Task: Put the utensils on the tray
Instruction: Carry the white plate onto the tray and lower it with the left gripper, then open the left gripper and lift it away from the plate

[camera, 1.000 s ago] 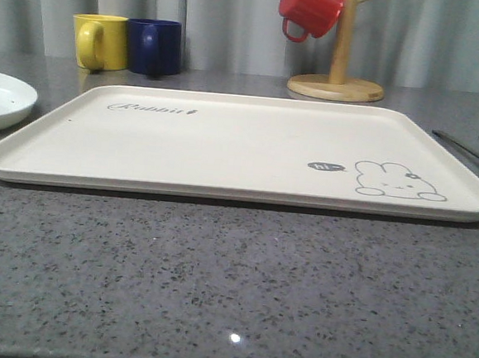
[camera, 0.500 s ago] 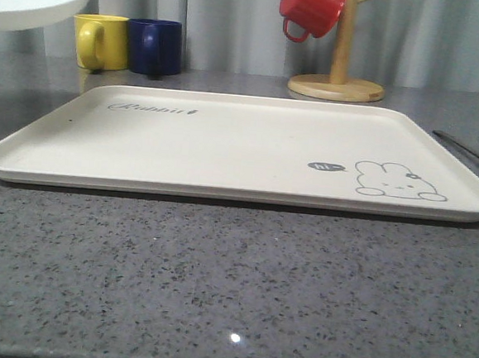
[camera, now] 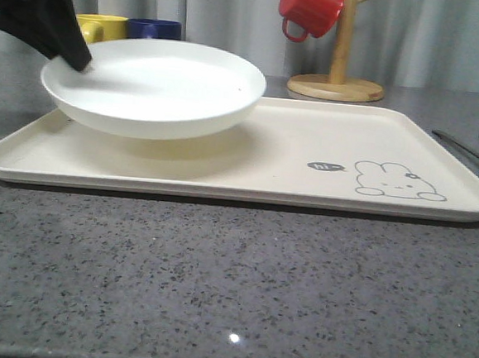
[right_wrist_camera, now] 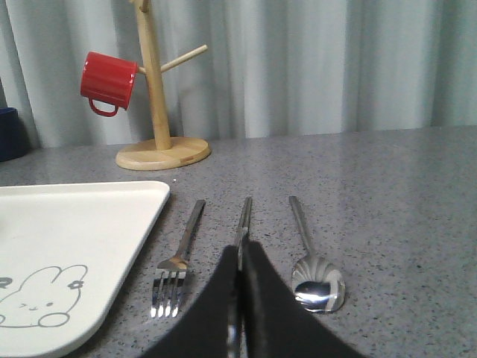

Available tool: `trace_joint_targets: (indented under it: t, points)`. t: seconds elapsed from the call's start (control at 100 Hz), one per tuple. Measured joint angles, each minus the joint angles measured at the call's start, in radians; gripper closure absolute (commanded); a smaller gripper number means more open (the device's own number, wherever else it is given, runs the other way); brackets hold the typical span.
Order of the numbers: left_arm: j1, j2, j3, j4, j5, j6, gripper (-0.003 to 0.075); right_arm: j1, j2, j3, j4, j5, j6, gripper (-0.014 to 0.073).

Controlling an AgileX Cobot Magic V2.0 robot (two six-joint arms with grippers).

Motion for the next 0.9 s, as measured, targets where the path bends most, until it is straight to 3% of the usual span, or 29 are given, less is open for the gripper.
trace_joint_targets:
  t: [0.39, 0.44, 0.67, 0.76, 0.9]
  points:
    - [-0.024, 0.097, -0.025, 0.002, -0.008, -0.002, 0.0717, 0.000, 0.000, 0.000, 0.000, 0.000, 0.000, 0.0662]
    - [-0.024, 0.097, -0.025, 0.003, -0.008, -0.002, 0.0672, 0.000, 0.000, 0.000, 0.000, 0.000, 0.000, 0.0662]
    - [-0.024, 0.097, -0.027, 0.003, -0.014, -0.002, 0.0304, 0.000, 0.000, 0.000, 0.000, 0.000, 0.000, 0.0662]
    - [-0.024, 0.097, -0.027, 0.001, -0.038, -0.002, 0.0247, 0.000, 0.000, 0.000, 0.000, 0.000, 0.000, 0.0662]
    - [-0.024, 0.061, -0.027, -0.005, -0.111, -0.002, 0.0244, 0.000, 0.000, 0.000, 0.000, 0.000, 0.000, 0.0662]
